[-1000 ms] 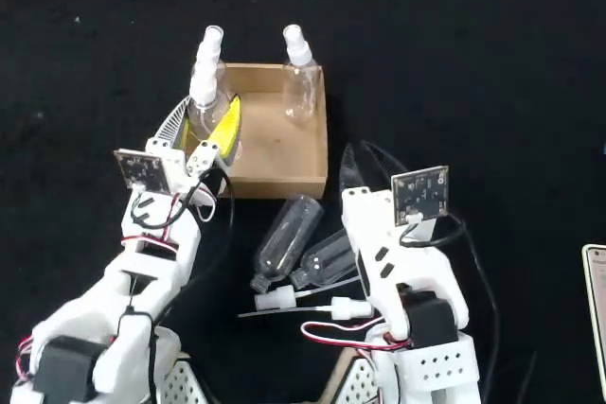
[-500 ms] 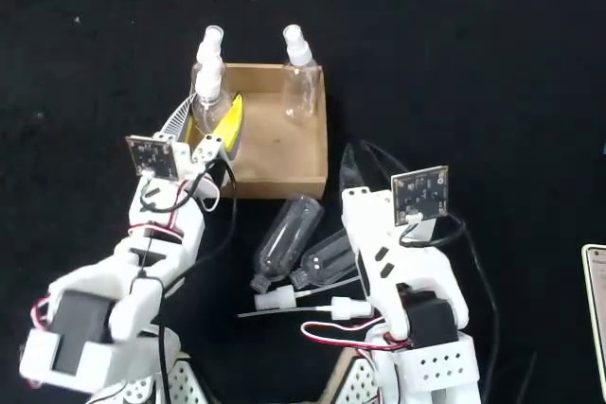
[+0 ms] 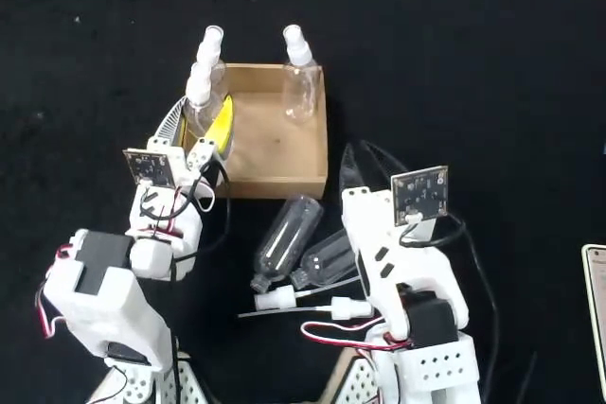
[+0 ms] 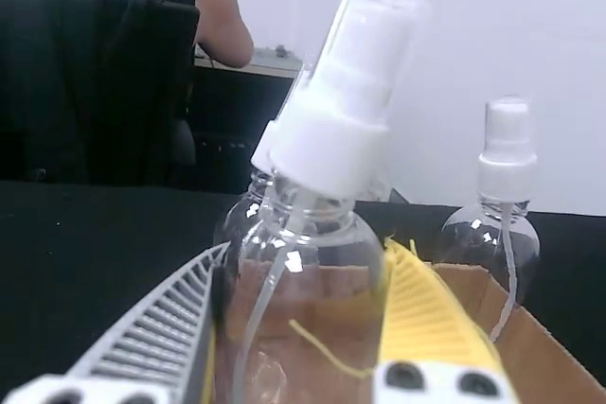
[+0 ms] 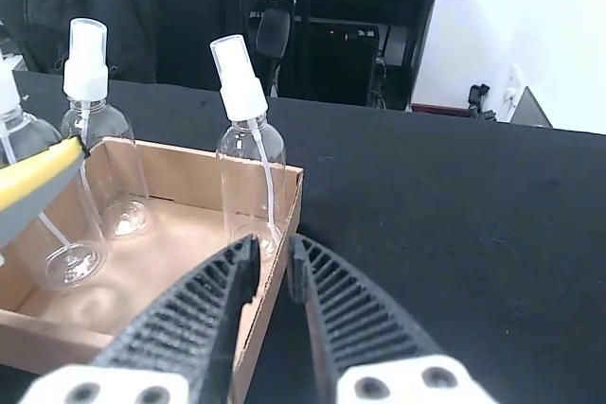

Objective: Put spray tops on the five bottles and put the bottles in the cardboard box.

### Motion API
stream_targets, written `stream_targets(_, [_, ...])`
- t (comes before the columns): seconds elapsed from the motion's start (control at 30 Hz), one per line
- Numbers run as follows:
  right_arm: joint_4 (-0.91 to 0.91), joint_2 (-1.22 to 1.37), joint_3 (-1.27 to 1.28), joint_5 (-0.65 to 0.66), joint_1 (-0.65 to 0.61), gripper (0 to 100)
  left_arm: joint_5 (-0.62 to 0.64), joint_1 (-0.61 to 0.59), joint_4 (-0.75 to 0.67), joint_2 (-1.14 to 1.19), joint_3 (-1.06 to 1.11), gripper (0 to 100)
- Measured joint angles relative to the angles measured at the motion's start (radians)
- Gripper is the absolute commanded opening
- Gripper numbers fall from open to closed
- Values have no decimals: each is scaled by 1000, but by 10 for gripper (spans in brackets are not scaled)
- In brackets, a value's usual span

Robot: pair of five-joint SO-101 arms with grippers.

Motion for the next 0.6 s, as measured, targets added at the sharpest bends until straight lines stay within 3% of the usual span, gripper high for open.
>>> stream_targets(0.47, [0, 0, 0, 0, 0, 32, 0, 0, 0, 5, -25, 30])
stream_targets(0.6, [-8, 0, 0, 0, 0, 32, 0, 0, 75, 6, -66, 30])
